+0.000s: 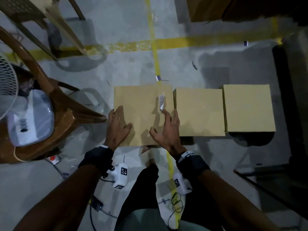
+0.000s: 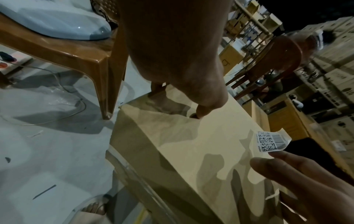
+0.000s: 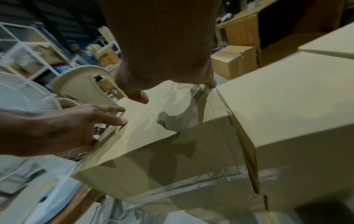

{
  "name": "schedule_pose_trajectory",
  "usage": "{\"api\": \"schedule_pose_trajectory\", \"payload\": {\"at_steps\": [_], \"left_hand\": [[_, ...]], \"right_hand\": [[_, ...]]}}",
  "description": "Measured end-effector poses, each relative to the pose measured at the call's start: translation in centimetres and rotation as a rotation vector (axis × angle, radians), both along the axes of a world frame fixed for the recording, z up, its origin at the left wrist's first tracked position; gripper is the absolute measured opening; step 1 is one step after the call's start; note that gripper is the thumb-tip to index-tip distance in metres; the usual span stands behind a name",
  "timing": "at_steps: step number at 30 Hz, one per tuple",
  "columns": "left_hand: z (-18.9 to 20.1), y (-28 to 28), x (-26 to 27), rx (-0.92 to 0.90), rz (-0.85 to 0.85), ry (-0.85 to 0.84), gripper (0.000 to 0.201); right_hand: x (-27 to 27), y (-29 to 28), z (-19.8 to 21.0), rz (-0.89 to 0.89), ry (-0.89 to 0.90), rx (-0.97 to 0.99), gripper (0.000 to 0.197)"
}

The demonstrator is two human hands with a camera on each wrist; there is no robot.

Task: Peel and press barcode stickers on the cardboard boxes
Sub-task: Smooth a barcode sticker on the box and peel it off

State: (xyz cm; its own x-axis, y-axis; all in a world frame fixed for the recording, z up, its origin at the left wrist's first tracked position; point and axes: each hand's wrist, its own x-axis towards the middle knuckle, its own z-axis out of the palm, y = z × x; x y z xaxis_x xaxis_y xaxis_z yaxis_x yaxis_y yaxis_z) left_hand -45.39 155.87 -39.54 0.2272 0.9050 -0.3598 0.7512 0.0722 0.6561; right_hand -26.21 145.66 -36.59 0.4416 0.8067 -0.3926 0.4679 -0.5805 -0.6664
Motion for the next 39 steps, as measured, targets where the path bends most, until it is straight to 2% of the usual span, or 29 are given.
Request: {"api": "schedule_pose_trajectory", "payload": {"at_steps": [9, 18, 28, 39], "left_hand": [[-5.3, 1.0, 0.8, -0.136, -0.1, 0.09, 0.094], [-7.9, 1.8, 0.4, -0.132, -0.146, 0.095, 0.097], [-8.9, 3.2, 1.8, -0.133, -0.228, 0.106, 0.102], [-8.7, 3.3, 2.0, -0.148, -0.295, 0.221, 0.102]], "right_hand": [[1.4, 0.4, -5.2, -0.024, 0.045, -0.057, 0.093], [2.1, 1.3, -7.6, -0.03, 0.052, -0.064, 0.09], [2.6, 1.6, -10.7, -0.06, 0.029, -0.062, 0.093], [2.4, 1.0, -10.4, -0.005, 0.053, -0.022, 0.089]]}}
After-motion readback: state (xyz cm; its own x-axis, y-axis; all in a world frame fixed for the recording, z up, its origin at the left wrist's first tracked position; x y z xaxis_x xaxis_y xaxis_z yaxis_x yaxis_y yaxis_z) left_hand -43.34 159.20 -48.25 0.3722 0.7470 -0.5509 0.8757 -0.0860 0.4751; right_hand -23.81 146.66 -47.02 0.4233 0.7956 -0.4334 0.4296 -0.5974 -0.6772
